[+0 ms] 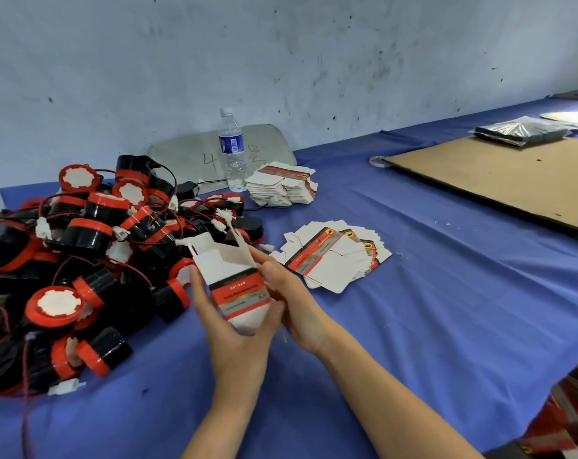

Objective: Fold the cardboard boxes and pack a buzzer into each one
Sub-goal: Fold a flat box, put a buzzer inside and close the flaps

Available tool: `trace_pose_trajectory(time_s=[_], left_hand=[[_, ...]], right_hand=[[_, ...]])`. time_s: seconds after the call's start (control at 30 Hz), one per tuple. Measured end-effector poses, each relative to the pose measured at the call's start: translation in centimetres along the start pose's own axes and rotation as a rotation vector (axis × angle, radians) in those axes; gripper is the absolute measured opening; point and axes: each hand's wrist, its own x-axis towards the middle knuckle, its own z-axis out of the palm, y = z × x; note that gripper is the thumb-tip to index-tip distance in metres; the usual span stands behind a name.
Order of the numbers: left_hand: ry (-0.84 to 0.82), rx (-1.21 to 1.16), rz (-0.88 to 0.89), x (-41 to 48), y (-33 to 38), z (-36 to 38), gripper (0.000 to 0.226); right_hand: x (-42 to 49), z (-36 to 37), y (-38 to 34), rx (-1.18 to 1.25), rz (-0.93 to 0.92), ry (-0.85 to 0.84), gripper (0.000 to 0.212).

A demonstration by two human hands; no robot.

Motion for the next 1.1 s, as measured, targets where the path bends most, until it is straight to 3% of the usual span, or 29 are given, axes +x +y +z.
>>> trace_pose_trajectory(time_s=[0.27, 0.53, 0.8, 1.1], left_hand=[[-0.045, -0.102, -0.133, 0.0, -0.3, 0.3, 0.088], [-0.021, -0.108, -0.116, 0.1, -0.2, -0.1, 0.068], [-0.073, -0.068, -0.065, -0.2, -0.9, -0.3, 0.083], [-0.070, -0.013, -0.065, -0.2, -0.9, -0.3, 0.071]], right_hand=[[0.0, -0.8, -0.5, -0.074, -0.140, 0.063, 0.050], [-0.1, -0.6, -0.2, -0.405, -0.359, 0.106, 0.036], [-0.1, -1.1, -0.2, -0.555, -0.498, 0.204, 0.039], [0.2, -1.2, -0.1, -0.566, -0.543, 0.241, 0.039]])
